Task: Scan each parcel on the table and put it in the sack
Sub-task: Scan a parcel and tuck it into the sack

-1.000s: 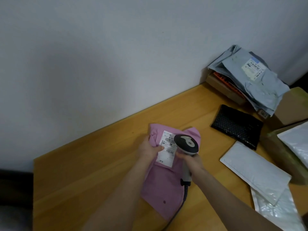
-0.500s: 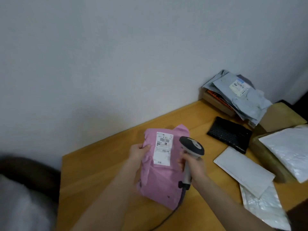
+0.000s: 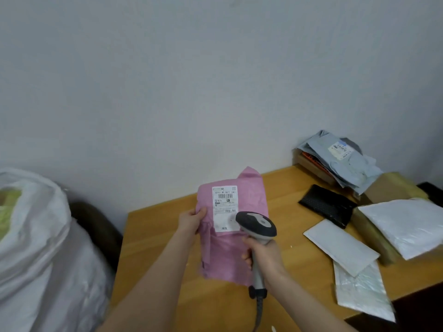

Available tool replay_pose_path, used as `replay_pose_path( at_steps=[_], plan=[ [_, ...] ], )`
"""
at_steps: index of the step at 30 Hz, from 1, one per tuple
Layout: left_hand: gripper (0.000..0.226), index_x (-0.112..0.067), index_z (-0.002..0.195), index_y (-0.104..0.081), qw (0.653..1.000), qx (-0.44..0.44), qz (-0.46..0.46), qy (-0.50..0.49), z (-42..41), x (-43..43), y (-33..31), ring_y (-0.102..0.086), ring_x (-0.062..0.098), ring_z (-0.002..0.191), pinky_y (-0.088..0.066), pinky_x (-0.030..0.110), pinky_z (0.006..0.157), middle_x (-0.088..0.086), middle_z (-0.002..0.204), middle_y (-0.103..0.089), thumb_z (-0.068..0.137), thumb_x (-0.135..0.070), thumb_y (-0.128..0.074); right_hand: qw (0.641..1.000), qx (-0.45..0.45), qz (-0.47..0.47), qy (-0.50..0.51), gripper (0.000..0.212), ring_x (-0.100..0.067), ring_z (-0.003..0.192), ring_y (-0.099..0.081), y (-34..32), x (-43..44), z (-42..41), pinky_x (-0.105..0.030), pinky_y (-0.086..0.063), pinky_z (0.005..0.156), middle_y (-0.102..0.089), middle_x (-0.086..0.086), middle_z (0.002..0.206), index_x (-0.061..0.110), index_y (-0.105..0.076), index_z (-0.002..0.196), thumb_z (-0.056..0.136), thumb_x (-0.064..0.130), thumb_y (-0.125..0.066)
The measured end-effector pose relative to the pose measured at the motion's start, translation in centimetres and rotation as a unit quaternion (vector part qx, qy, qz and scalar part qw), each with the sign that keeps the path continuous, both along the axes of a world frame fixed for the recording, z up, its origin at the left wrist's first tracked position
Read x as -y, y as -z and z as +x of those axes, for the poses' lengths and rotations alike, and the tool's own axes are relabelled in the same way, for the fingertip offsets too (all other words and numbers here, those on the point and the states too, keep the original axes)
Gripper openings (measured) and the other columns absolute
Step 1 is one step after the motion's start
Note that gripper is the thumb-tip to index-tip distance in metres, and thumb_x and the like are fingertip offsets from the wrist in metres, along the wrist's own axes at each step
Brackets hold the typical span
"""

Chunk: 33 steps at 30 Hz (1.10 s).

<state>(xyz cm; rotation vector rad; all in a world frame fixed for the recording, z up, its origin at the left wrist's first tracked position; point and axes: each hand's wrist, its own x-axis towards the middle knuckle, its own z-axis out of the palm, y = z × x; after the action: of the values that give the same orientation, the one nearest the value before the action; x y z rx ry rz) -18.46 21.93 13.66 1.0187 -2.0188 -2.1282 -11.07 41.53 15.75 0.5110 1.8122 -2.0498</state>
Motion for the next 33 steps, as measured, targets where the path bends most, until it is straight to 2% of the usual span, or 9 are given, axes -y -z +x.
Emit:
replay_pose_path(
  at_steps=[6, 11, 16, 23, 27, 29, 31, 32, 33],
  plan=[
    [0.010, -0.010, 0.083, -0.062, 1.000, -0.008, 0.015, 0.008, 1.6, 0.1, -0.2, -0.059, 0.020, 0.071, -0.048, 0.031, 0.067, 0.006, 0.079, -0.066, 0.090, -0.016, -0.065, 0.998, -0.009, 0.046, -0.033, 0.027, -0.018, 0.037, -0.047, -0.8, -0.1, 2.3, -0.024, -0.038, 0.043, -0.059, -0.012, 0.050, 0.007, -0.059, 0.051, 0.077, 0.006, -0.062],
    [0.011, -0.006, 0.098, -0.063, 1.000, -0.011, 0.022, 0.008, 2.1, 0.4, -0.2, -0.060, 0.019, 0.070, -0.048, 0.029, 0.062, 0.006, 0.080, -0.066, 0.091, -0.015, -0.064, 0.998, -0.008, 0.056, -0.042, 0.022, -0.018, 0.039, -0.047, -1.2, -0.2, 2.7, -0.024, -0.039, 0.043, -0.058, -0.010, 0.049, 0.006, -0.059, 0.055, 0.077, 0.003, -0.061],
    [0.013, -0.005, 0.099, -0.063, 1.000, -0.007, 0.017, 0.002, 2.4, 0.6, -0.2, -0.060, 0.019, 0.070, -0.047, 0.028, 0.061, 0.005, 0.081, -0.066, 0.091, -0.015, -0.064, 0.997, -0.005, 0.052, -0.048, 0.019, -0.017, 0.038, -0.046, -1.5, 0.0, 3.0, -0.026, -0.039, 0.044, -0.056, -0.010, 0.050, 0.005, -0.058, 0.059, 0.077, 0.002, -0.061],
    [0.015, -0.003, 0.102, -0.064, 1.000, -0.011, 0.019, -0.010, 2.6, 1.0, -0.5, -0.059, 0.017, 0.066, -0.046, 0.027, 0.057, 0.003, 0.077, -0.066, 0.091, -0.014, -0.064, 0.998, -0.004, 0.028, -0.047, 0.020, -0.018, 0.037, -0.043, -1.8, 0.3, 3.1, -0.036, -0.044, 0.057, -0.054, -0.010, 0.049, 0.004, -0.058, 0.059, 0.078, 0.001, -0.060],
    [0.021, 0.000, 0.107, -0.063, 1.000, -0.019, 0.015, -0.015, 2.8, 1.3, -1.4, -0.059, 0.016, 0.064, -0.046, 0.027, 0.056, 0.004, 0.077, -0.066, 0.091, -0.014, -0.063, 0.999, -0.032, 0.008, -0.037, 0.018, -0.016, 0.040, -0.049, -2.4, 0.4, 2.4, -0.028, -0.042, 0.047, -0.058, -0.009, 0.050, 0.006, -0.061, 0.062, 0.080, 0.003, -0.062],
    [0.026, 0.002, 0.111, -0.062, 0.999, -0.035, 0.004, -0.024, 2.9, 1.7, -2.7, -0.061, 0.019, 0.068, -0.050, 0.028, 0.060, 0.009, 0.086, -0.068, 0.092, -0.014, -0.063, 0.998, -0.046, -0.004, -0.040, 0.014, -0.016, 0.042, -0.051, -3.1, 0.8, 1.5, -0.027, -0.041, 0.045, -0.060, -0.009, 0.051, 0.006, -0.064, 0.067, 0.081, 0.005, -0.063],
    [0.031, 0.004, 0.118, -0.060, 0.998, -0.055, -0.012, -0.039, 3.1, 2.5, -4.5, -0.063, 0.024, 0.081, -0.055, 0.035, 0.074, 0.018, 0.104, -0.067, 0.092, -0.013, -0.062, 0.997, -0.063, -0.010, -0.048, 0.011, -0.017, 0.044, -0.052, -4.2, 1.7, 0.3, -0.028, -0.042, 0.047, -0.061, -0.010, 0.053, 0.007, -0.065, 0.069, 0.080, 0.007, -0.066],
    [0.032, 0.005, 0.119, -0.059, 0.996, -0.070, -0.019, -0.049, 3.3, 3.1, -5.5, -0.063, 0.025, 0.083, -0.055, 0.035, 0.076, 0.021, 0.110, -0.066, 0.092, -0.012, -0.062, 0.996, -0.073, -0.012, -0.053, 0.011, -0.017, 0.044, -0.052, -4.8, 2.4, -0.3, -0.029, -0.042, 0.048, -0.061, -0.010, 0.053, 0.007, -0.065, 0.068, 0.079, 0.008, -0.067],
    [0.031, 0.006, 0.118, -0.059, 0.994, -0.088, -0.024, -0.059, 3.5, 3.9, -6.7, -0.064, 0.024, 0.080, -0.056, 0.031, 0.072, 0.021, 0.110, -0.065, 0.093, -0.011, -0.061, 0.995, -0.084, -0.014, -0.060, 0.012, -0.016, 0.043, -0.052, -5.6, 3.3, -0.9, -0.028, -0.042, 0.047, -0.061, -0.009, 0.052, 0.008, -0.065, 0.067, 0.079, 0.007, -0.066]
  ],
)
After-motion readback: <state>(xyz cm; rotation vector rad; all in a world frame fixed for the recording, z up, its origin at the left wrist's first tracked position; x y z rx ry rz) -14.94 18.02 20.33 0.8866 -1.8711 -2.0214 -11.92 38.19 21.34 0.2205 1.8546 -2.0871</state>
